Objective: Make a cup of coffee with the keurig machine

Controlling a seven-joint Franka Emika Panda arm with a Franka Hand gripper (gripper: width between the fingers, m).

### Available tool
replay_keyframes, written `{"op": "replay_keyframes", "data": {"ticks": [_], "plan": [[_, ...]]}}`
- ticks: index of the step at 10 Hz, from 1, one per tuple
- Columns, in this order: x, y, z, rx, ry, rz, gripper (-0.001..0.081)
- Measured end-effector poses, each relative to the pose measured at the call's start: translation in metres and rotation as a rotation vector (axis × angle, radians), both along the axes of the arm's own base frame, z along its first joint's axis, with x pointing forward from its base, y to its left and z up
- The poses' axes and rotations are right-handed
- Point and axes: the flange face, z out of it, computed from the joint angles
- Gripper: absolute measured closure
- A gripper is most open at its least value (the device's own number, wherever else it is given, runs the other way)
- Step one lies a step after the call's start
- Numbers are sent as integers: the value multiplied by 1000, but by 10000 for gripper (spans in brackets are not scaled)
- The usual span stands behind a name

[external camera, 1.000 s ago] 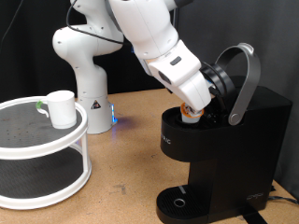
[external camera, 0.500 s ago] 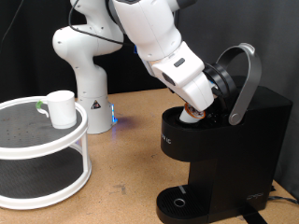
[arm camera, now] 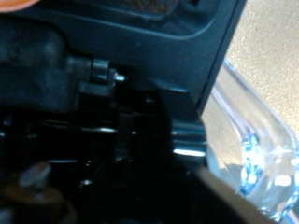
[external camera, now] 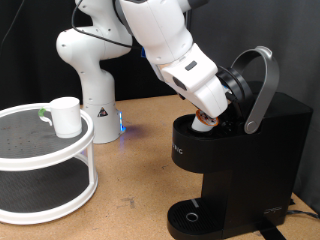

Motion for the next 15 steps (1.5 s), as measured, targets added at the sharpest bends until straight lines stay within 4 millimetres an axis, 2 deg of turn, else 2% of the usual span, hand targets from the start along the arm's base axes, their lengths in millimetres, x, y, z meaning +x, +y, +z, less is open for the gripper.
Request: {"op": "replay_keyframes", "data": {"ticks": [5,8,9,12,14,15], "plan": [[-22,-10,8,2,-18,30,6],[-27,-12,9,6,-16,25,6],[-27,-14,9,6,-16,13,6],[-12,-28,22,61,-154,-240,6],[-10,-41,28,74,-158,-280,6],[-10,-41,28,73,-158,-278,6]]}}
